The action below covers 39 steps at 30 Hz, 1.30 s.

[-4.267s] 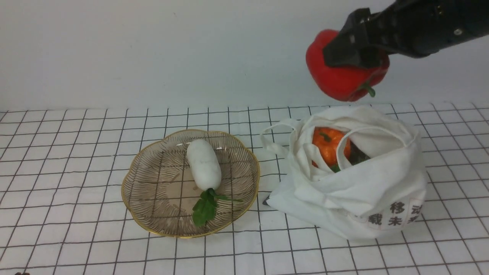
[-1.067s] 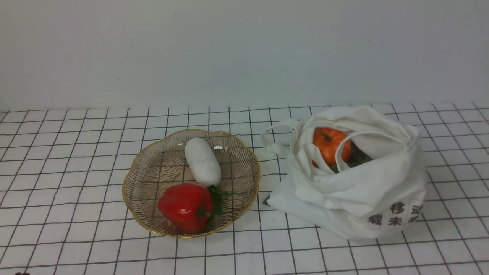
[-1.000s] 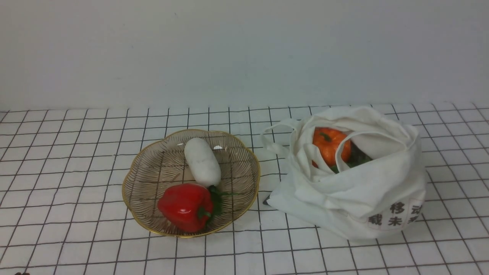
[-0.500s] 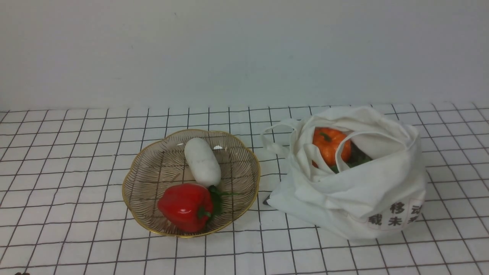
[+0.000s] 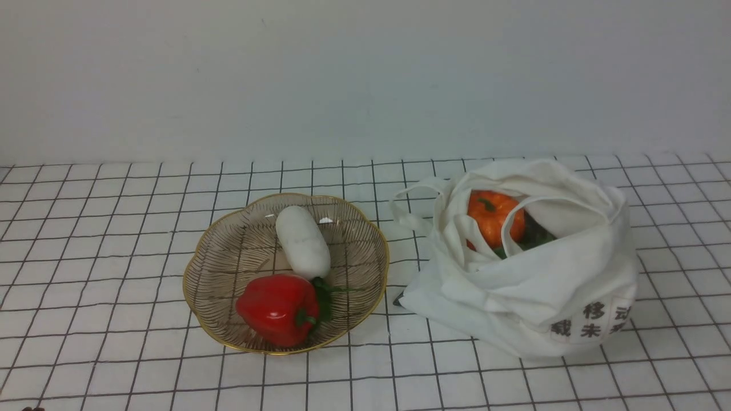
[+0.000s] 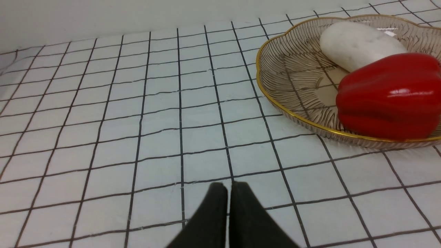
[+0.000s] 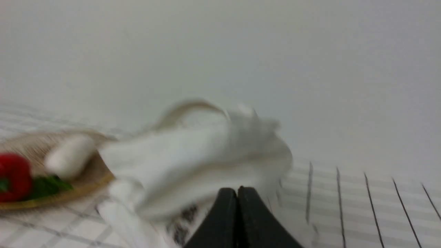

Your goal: Take vegetables from bag on white checkered tablecloth place on plate.

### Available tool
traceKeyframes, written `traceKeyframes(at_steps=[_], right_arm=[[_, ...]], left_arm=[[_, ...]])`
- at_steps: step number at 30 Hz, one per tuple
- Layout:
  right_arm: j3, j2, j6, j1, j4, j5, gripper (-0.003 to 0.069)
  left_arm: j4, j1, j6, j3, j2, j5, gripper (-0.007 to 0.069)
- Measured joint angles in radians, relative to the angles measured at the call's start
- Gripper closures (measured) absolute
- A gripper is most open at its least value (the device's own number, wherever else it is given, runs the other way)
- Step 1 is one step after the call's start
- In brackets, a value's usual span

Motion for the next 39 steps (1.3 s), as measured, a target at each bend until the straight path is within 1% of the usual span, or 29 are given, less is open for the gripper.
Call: traceKeyframes(at_steps=[1, 3, 5, 14, 39], right_arm=[[0.016, 0.0, 0.001, -0.041, 0.0, 0.037, 0.0671], [0.021, 0.001, 0.001, -0.077, 0.0, 0.103, 0.0671], [0.018, 0.001, -0.001, -0.113, -0.004, 0.121, 0.0671], [0.016, 0.001, -0.004, -0.174, -0.008, 0.132, 0.0671], [0.016, 0.001, -0.004, -0.181, -0.01, 0.133, 0.0671]], left_arm=[[0.0, 0.0, 0.0, 0.0, 0.0, 0.0, 0.0632], [0.0, 0.0, 0.0, 0.0, 0.0, 0.0, 0.0632], [0.0, 0.0, 0.0, 0.0, 0.0, 0.0, 0.0632], [0.0, 0.0, 0.0, 0.0, 0.0, 0.0, 0.0632], [0.0, 0.0, 0.0, 0.0, 0.0, 0.0, 0.0632]])
